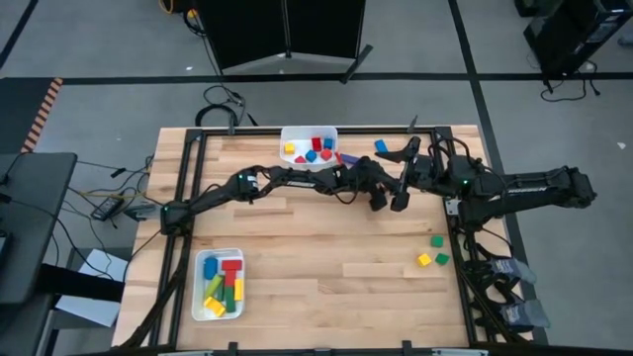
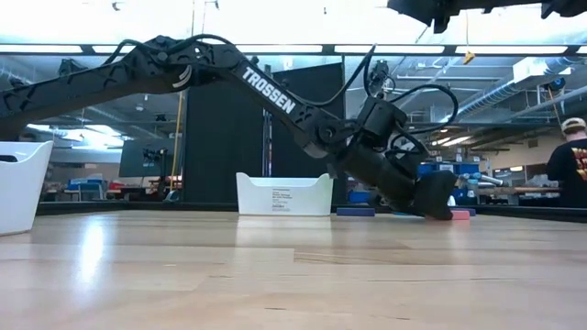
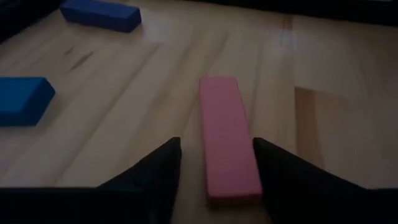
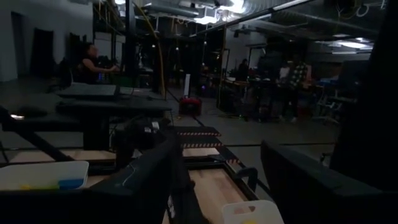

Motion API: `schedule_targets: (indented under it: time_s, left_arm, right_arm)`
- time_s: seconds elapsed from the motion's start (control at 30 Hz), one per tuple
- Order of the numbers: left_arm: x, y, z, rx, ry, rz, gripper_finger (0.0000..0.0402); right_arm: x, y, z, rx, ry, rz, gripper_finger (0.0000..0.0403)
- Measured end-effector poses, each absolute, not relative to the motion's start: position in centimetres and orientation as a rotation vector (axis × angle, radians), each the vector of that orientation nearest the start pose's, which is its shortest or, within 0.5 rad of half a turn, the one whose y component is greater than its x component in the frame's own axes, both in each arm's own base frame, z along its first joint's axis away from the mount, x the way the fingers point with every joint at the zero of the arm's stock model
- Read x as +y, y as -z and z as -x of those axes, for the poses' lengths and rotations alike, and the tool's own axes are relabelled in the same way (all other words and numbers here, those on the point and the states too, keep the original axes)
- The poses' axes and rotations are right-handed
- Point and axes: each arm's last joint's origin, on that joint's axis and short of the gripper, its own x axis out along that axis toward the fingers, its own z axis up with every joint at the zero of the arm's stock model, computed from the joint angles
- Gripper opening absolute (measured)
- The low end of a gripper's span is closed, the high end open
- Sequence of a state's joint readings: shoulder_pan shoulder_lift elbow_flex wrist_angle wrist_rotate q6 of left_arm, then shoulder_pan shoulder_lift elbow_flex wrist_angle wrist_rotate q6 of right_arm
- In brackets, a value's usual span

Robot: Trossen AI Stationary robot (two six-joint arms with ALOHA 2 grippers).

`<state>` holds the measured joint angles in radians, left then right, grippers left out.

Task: Sort blocks by size
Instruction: Put the pink rectangular block into the bottom white bin

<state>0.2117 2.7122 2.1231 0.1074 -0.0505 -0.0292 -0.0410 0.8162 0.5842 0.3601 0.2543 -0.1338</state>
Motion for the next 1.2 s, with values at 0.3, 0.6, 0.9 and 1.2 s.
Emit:
schedule_targets:
  time_s: [0.3, 0.6, 0.9, 1.2]
  left_arm:
    - [12.3, -7.7, -56.9, 0.476, -0.258, 0.066, 0.0110]
    - [11.6, -10.3, -56.8, 0.546, -0.147, 0.074, 0.0110]
    - [7.1, -18.8, -53.6, 0.628, -0.102, -0.037, 0.0110]
    - [-1.3, -21.8, -40.4, 0.693, -0.087, -0.102, 0.0110]
  right_arm:
    - [-1.5, -31.1, -18.6, -0.114, 0.318, 0.116, 0.0245]
    - [-1.5, -31.1, -18.6, -0.123, 0.317, 0.107, 0.0246]
    - [-0.6, -31.8, -18.4, -0.194, 0.266, 0.104, 0.0244]
    - [0.2, -32.2, -18.0, -0.210, 0.227, 0.142, 0.0240]
